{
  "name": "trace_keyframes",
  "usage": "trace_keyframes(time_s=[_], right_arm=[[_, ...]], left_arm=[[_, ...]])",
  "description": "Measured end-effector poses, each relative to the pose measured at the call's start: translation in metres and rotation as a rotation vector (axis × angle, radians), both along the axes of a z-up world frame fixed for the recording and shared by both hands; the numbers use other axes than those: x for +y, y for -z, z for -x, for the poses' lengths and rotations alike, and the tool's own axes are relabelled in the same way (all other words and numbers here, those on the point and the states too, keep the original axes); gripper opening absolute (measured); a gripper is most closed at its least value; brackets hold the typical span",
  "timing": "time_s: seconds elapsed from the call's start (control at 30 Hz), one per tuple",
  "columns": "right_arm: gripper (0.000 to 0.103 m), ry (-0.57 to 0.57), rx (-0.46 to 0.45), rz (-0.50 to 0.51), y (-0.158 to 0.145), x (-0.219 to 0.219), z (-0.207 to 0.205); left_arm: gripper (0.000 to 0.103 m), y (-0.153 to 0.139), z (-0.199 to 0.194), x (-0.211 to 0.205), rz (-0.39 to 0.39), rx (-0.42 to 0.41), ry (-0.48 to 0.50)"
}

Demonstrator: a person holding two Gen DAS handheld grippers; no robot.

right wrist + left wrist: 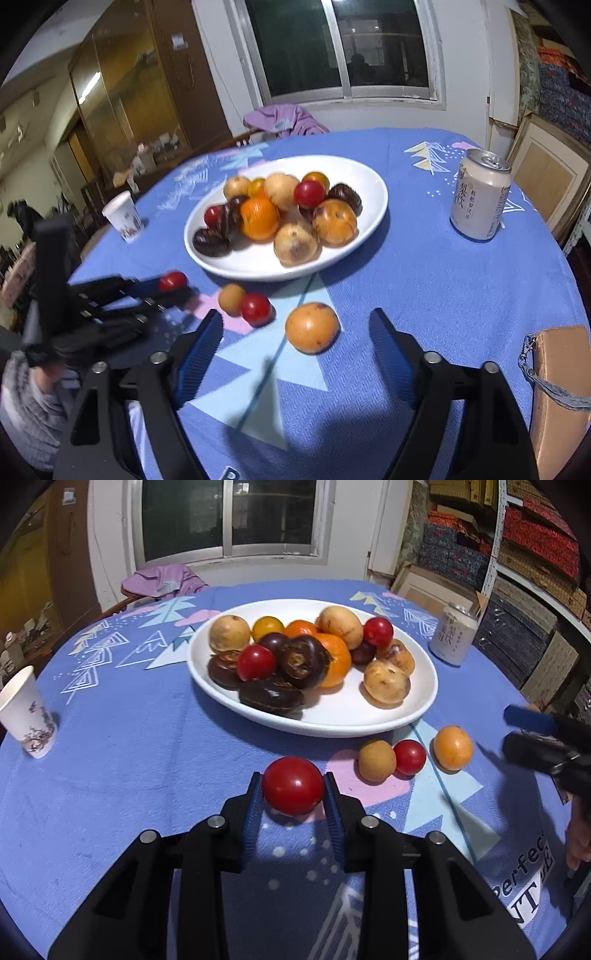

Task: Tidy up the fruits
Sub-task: 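Close left tool on a red fruit beside the plate, then lift the red fruit with left tool while right tool grasps a large orange-brown fruit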

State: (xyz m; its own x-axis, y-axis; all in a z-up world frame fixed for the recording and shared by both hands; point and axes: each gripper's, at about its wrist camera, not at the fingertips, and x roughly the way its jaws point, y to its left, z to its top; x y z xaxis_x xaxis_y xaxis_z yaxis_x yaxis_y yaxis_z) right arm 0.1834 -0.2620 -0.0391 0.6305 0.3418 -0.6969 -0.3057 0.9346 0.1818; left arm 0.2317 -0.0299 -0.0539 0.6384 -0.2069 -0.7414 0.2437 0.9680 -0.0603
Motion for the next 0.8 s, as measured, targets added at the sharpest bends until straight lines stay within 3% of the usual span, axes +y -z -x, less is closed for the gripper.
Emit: trace_keyframes(time_s=[0.13,0.67,0.8], right_arm=[[0.059,0.006,0.024,0.067,0.015,0.006,-0.005],[0.041,0.016,0.023,0.158,0.034,0.022,-0.015],[0.040,0.016,0.024,0.154,0.035,0.021,-0.015]], left_arm=[[0.032,-0.006,0.005,0.007,0.016,-0.014,-0.010],[0.032,-0.006,0.014,-0.005,-0.081,-0.060,-0.034],[0.032,-0.009,0.016,-0.006,-0.095,-0.081,-0.040]])
